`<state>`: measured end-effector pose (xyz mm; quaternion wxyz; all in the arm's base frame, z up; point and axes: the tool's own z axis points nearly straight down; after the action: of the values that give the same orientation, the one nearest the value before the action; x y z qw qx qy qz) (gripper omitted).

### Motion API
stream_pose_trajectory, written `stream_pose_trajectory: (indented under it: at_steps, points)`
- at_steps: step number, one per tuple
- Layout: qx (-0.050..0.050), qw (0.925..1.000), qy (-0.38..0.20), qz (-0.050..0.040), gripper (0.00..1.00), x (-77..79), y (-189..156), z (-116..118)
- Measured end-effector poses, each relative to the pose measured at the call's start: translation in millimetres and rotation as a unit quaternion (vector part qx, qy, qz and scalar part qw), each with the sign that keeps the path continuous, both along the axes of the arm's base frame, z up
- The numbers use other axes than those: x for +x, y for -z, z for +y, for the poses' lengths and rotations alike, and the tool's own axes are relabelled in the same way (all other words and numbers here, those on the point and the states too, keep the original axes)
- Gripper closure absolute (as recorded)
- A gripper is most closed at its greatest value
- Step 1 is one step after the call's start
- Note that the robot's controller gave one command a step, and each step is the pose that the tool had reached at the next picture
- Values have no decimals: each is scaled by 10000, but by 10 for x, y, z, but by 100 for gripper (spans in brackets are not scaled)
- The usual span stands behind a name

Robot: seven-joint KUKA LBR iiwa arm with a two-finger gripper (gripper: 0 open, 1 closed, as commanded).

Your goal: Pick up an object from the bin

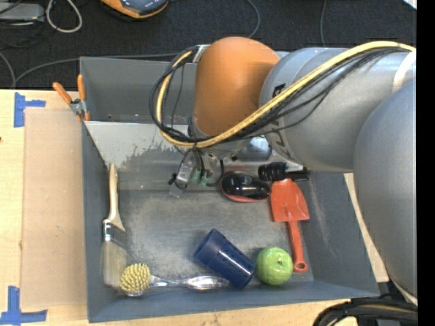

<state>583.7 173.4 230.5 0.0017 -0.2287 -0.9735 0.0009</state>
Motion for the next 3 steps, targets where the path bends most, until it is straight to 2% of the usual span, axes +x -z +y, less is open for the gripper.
stream_pose_trajectory:
  at_steps: [1, 2, 3]
  points:
    - [-21, 9999, 123, 54, 100, -758, 132, -516]
    - [-2, 10000, 16, -4, 100, -827, 133, -527]
    - [-25, 9993, -372, 64, 0, -806, 860, -1304]
